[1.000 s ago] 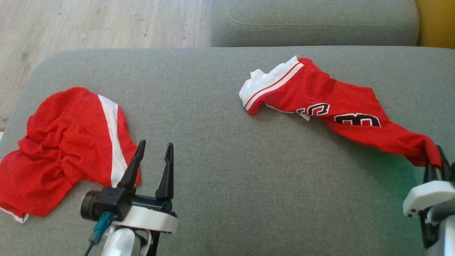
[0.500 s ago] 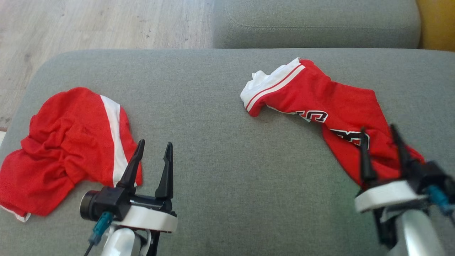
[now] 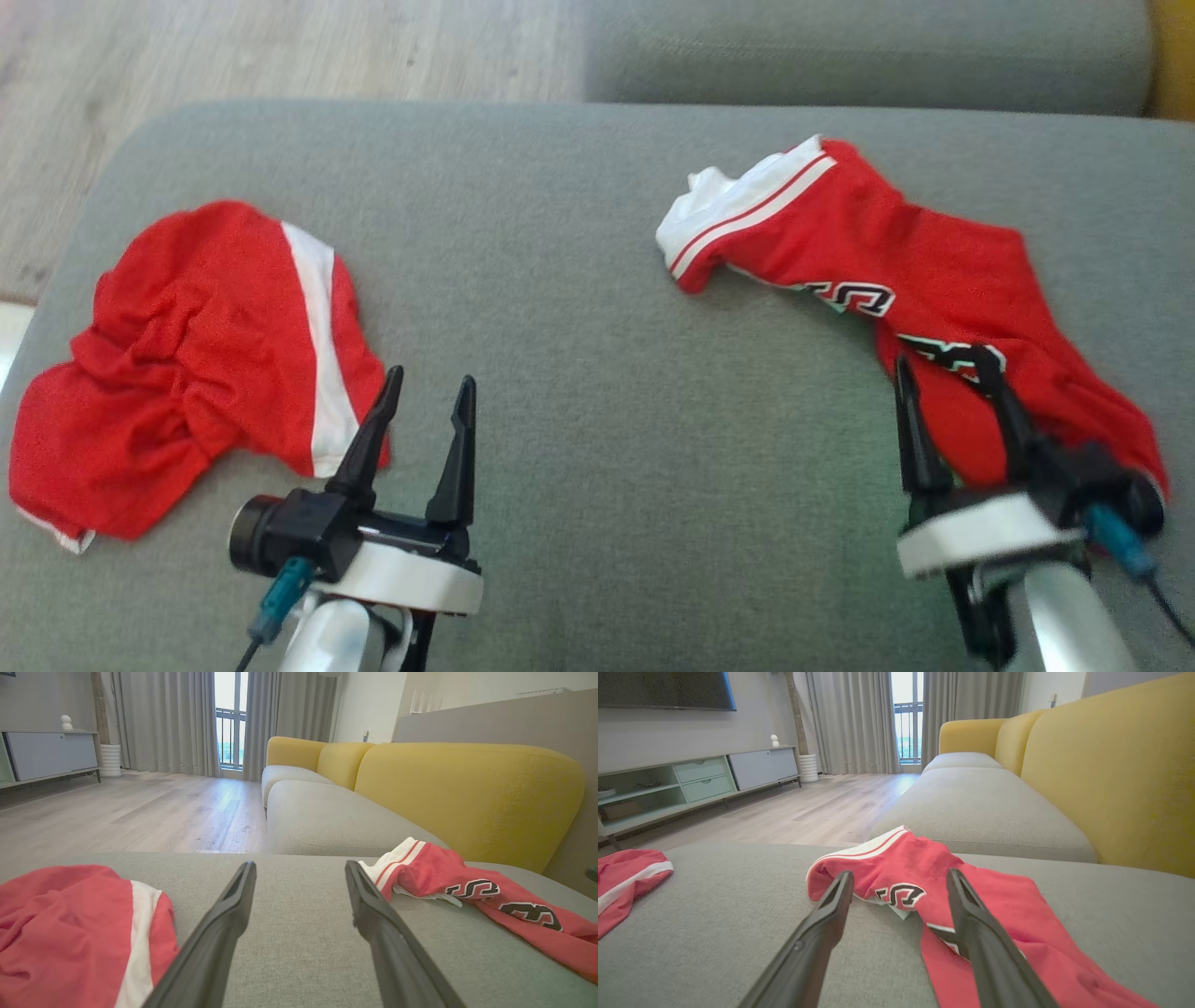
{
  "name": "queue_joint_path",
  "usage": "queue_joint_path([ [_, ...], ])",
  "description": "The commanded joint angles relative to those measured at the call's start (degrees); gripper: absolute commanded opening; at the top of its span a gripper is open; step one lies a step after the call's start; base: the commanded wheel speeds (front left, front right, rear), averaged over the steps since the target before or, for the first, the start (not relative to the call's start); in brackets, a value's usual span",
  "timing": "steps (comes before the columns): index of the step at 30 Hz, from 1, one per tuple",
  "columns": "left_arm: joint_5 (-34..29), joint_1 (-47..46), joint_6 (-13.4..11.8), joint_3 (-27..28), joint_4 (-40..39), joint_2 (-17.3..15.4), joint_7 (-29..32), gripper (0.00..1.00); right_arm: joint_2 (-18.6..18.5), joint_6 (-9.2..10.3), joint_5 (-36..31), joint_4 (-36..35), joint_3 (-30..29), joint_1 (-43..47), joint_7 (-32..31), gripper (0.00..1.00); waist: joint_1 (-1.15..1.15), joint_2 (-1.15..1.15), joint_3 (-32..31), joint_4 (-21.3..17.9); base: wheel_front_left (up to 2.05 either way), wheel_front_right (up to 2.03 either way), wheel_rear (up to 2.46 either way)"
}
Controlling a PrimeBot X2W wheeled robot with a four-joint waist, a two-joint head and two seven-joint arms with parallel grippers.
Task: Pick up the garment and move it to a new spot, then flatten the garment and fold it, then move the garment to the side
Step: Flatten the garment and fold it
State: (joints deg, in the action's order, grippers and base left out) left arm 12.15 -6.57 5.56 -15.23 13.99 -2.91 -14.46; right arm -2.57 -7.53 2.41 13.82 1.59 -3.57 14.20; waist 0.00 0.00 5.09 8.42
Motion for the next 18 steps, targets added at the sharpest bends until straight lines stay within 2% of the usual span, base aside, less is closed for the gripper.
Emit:
queue_joint_path([
  [1,0.5,-2.1,0.1,1.2,-2.0,0.0,-0.5,1.00,-0.3,0.04,-0.5,-1.6,1.3,-4.1,0.2,1.00,0.00,0.00,1.4,1.1,0.00,0.00,0.00],
  [7,1.6,-4.1,0.1,-0.6,-1.8,0.0,-0.5,1.00,-0.4,0.04,-4.2,2.3,-1.4,-14.9,-6.0,1.00,0.00,0.00,6.4,4.1,0.00,0.00,0.00],
  [10,2.3,-5.3,0.0,-1.8,-1.6,0.0,-0.5,1.00,-2.4,0.04,-6.7,6.8,-1.4,-21.6,-9.7,1.00,0.00,0.00,8.4,5.8,0.00,0.00,0.00],
  [18,4.6,-7.8,-0.8,-5.5,-1.5,0.0,-0.5,1.00,-9.1,0.04,-5.0,22.0,-0.8,-35.9,-16.0,1.00,0.00,0.00,11.5,10.3,0.00,0.00,0.00],
])
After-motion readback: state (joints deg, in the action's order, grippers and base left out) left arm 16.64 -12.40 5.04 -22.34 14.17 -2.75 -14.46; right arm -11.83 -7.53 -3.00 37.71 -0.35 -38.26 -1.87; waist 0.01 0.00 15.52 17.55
